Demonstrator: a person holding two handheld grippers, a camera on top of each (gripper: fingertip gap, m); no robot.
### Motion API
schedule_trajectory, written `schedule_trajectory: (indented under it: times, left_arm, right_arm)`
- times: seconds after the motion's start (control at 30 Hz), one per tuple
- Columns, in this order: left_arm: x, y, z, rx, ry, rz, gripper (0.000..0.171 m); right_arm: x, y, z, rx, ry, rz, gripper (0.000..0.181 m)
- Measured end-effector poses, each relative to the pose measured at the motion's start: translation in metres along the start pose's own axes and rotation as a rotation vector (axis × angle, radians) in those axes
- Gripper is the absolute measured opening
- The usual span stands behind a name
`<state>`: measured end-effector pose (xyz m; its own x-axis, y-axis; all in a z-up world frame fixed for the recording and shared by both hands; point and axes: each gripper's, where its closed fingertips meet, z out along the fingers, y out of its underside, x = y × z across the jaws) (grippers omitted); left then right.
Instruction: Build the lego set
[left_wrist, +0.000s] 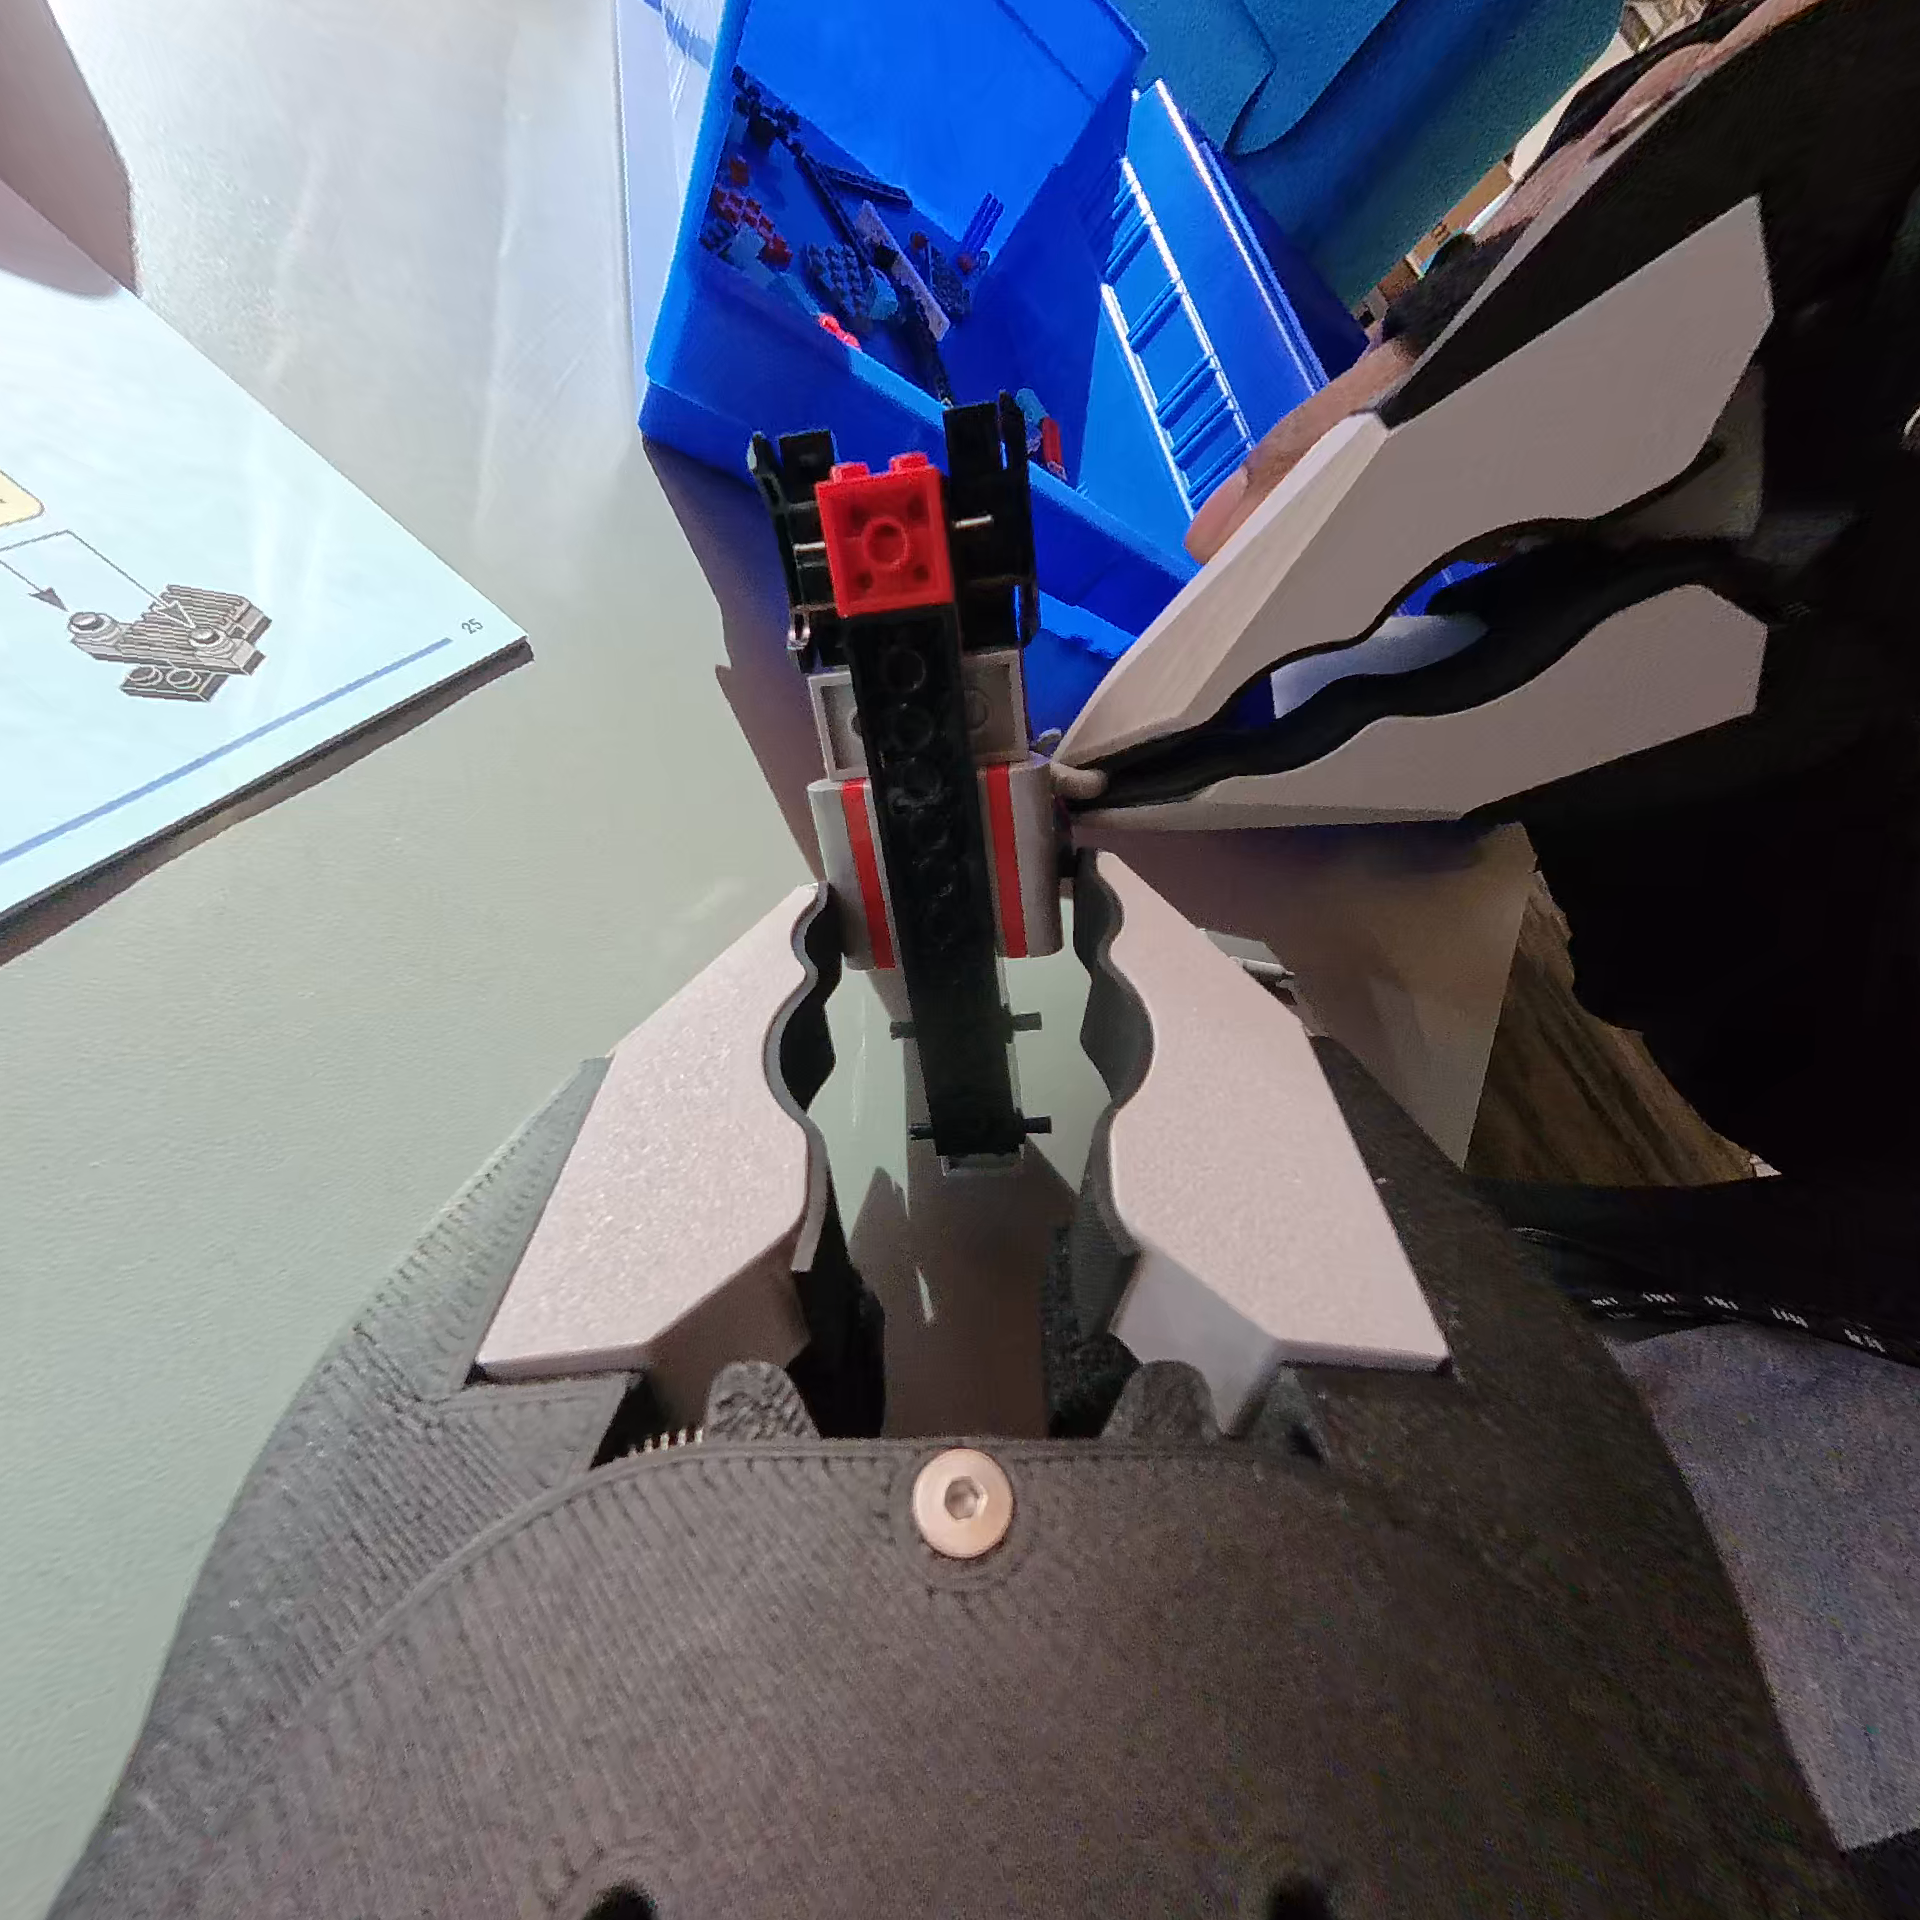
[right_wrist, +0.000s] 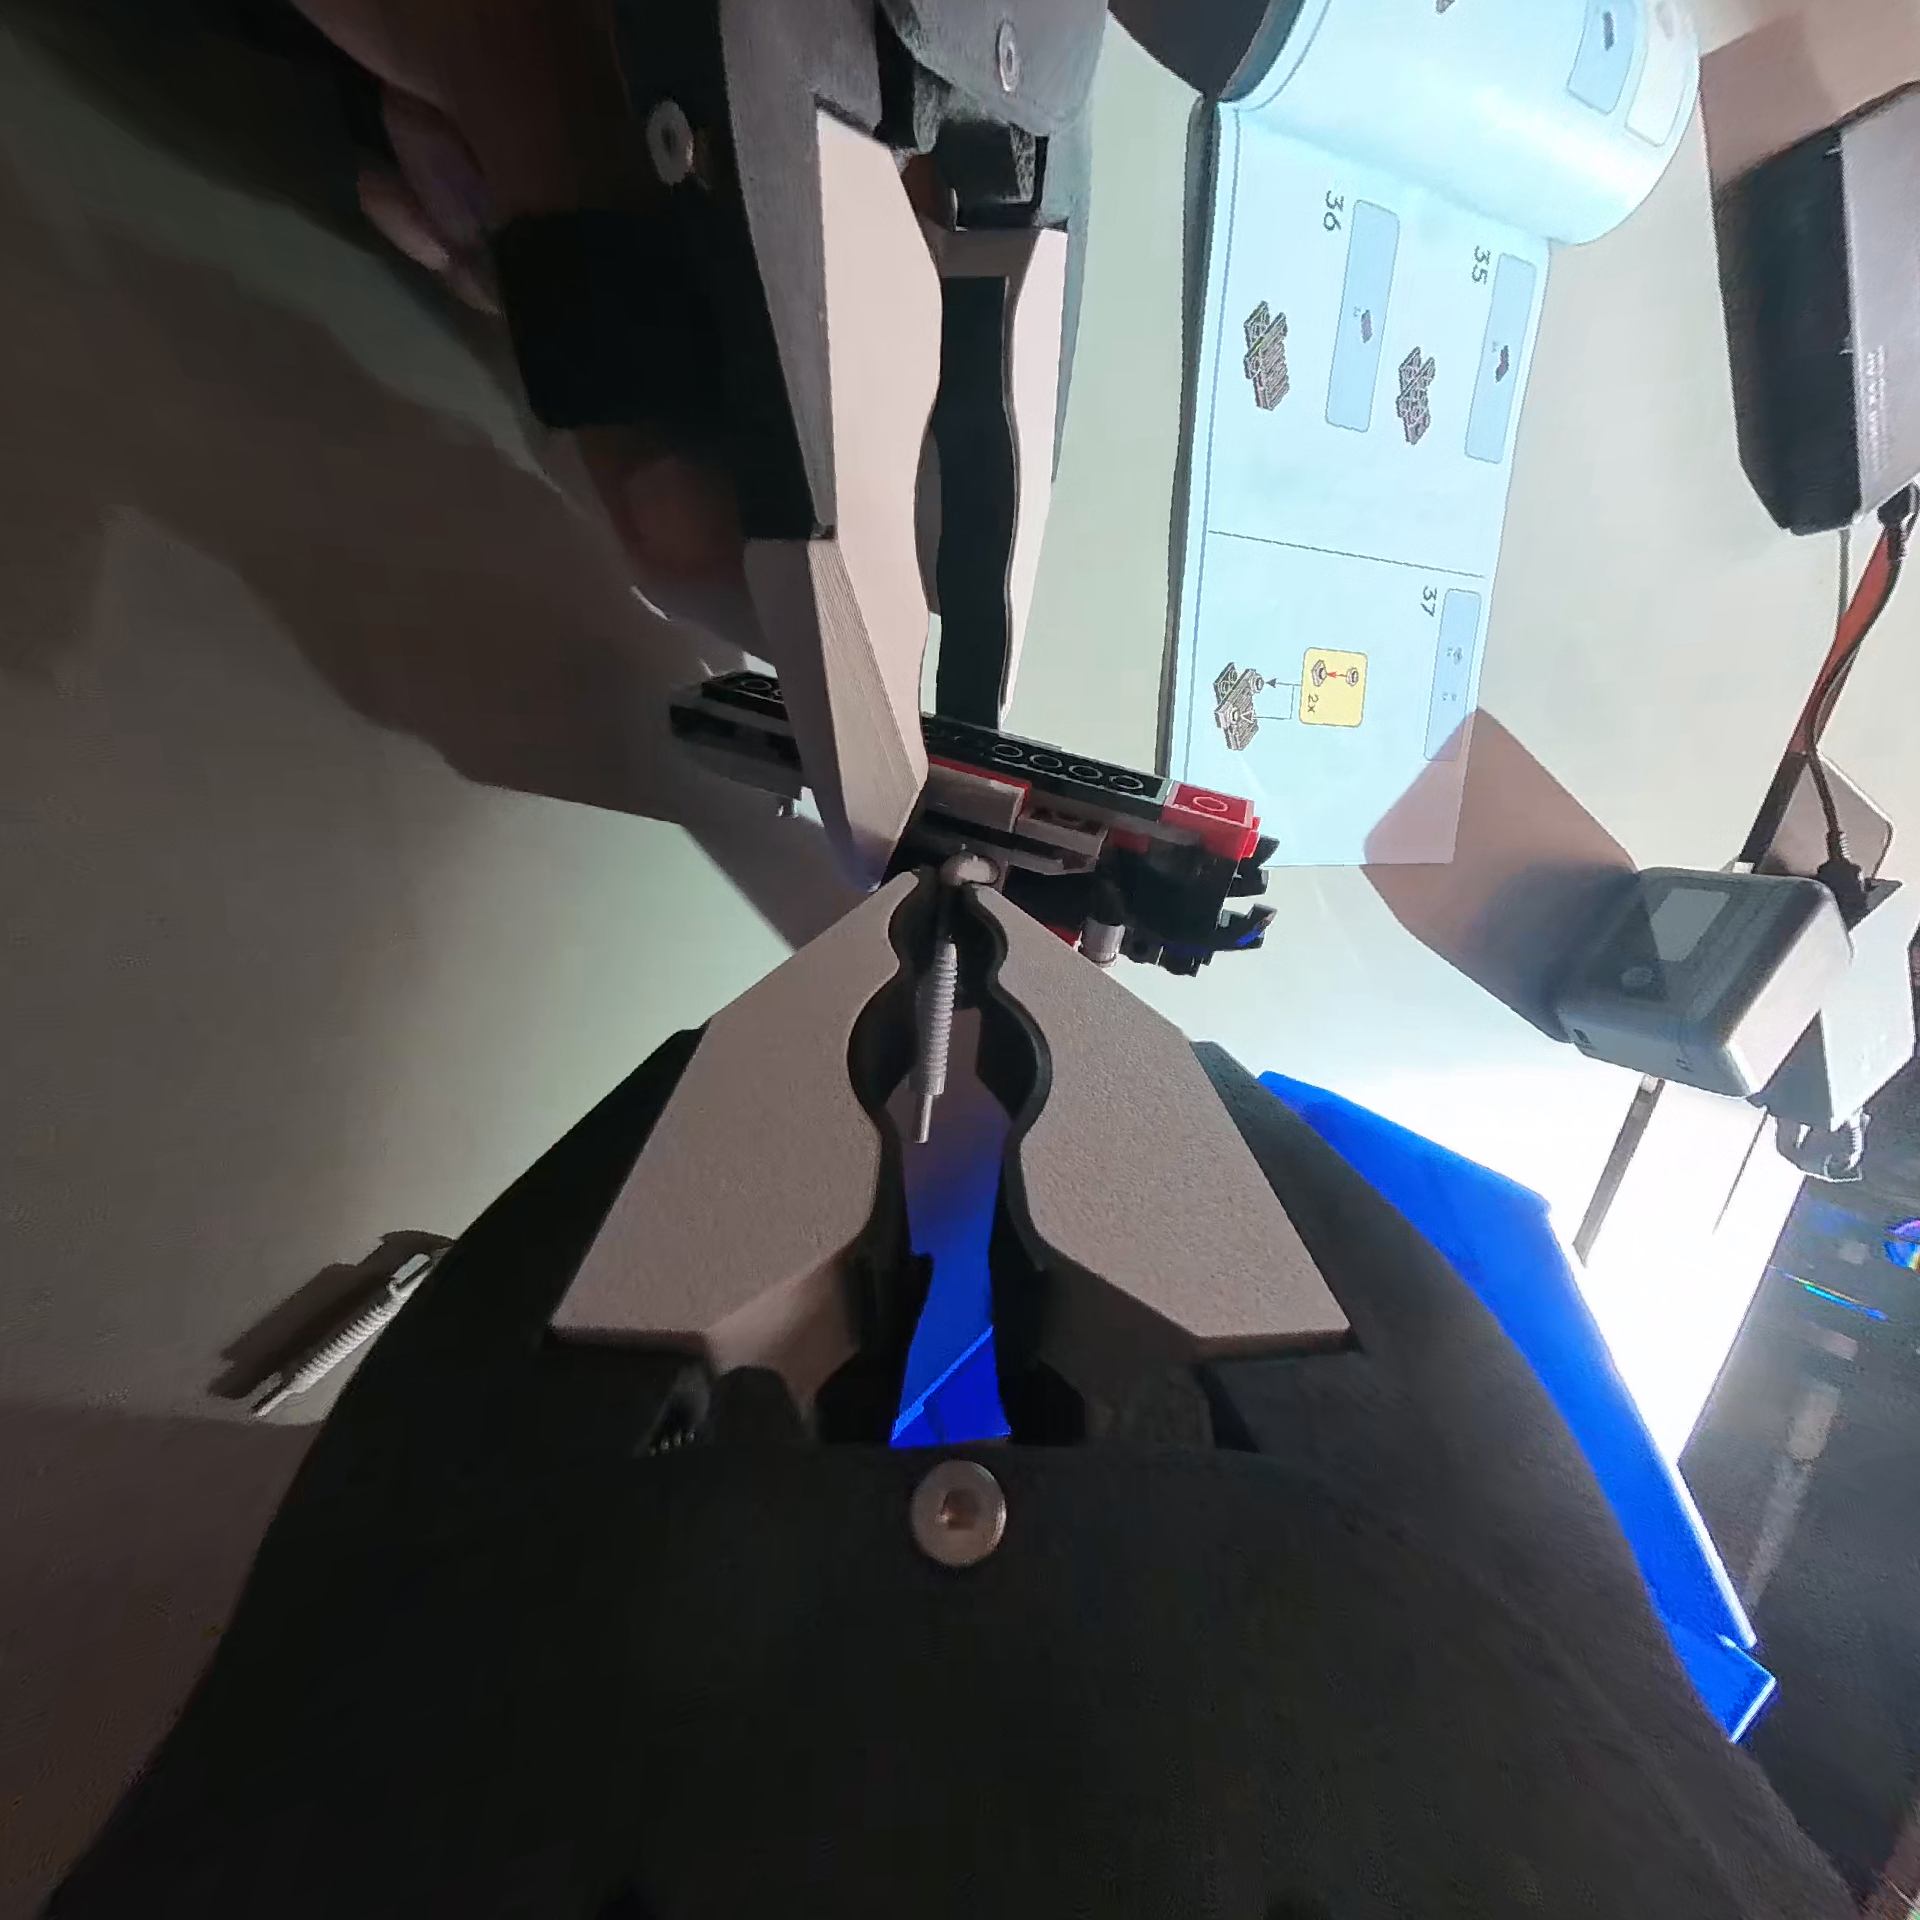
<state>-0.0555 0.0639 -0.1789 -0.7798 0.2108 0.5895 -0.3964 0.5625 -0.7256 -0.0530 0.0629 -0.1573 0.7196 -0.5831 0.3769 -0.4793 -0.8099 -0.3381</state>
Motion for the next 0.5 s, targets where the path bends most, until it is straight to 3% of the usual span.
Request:
schedule_trajectory:
  times: [0.5]
  left_arm:
    - [0.0036,-0.0032,-0.0035,0.029,0.054,-0.028,0.046]
  right_arm:
    - [0.0027,-0.0032,-0.0056,0.066,-0.029,0.066,0.004]
